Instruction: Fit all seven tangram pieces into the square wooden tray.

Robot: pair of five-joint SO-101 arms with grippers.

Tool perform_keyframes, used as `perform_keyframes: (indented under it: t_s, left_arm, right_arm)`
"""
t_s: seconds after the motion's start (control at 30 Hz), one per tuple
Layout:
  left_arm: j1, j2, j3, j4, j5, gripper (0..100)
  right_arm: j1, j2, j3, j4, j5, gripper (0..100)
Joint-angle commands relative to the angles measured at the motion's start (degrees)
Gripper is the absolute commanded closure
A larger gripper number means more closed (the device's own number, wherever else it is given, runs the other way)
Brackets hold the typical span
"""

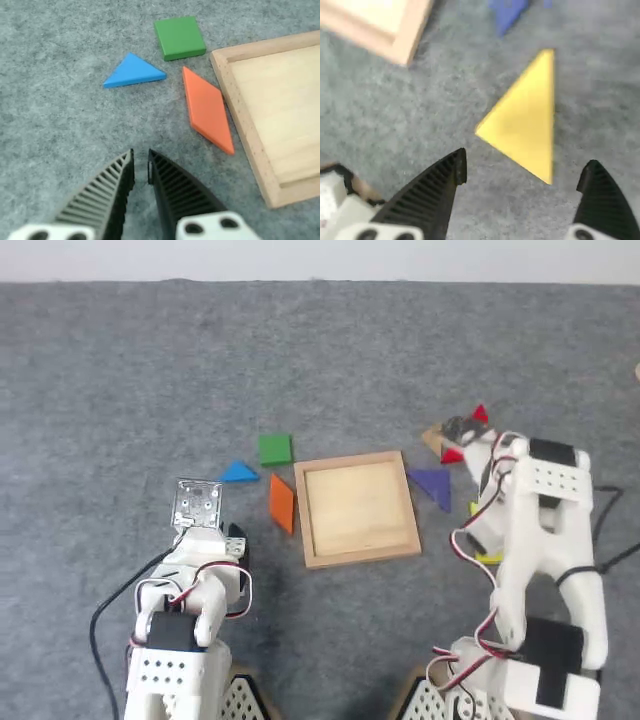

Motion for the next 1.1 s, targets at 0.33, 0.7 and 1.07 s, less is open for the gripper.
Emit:
perform_keyframes:
  t_s: [0.33,0.7,1.07]
  left_arm:
    - [-0.4,-0.8,-1.0,0.2,0.5,95]
    - [-0.4,-0.8,-1.0,0.2,0.5,95]
    - [-0.4,-0.8,-1.0,0.2,0.5,95]
  right_arm:
    - [0.1,13.0,3.4,-15.3,5.5,63.7]
    - [2.1,23.1,-6.9,-11.1,1.7,80.7]
    - [1.2,23.0,-10.5,-11.0,-4.3,97.4]
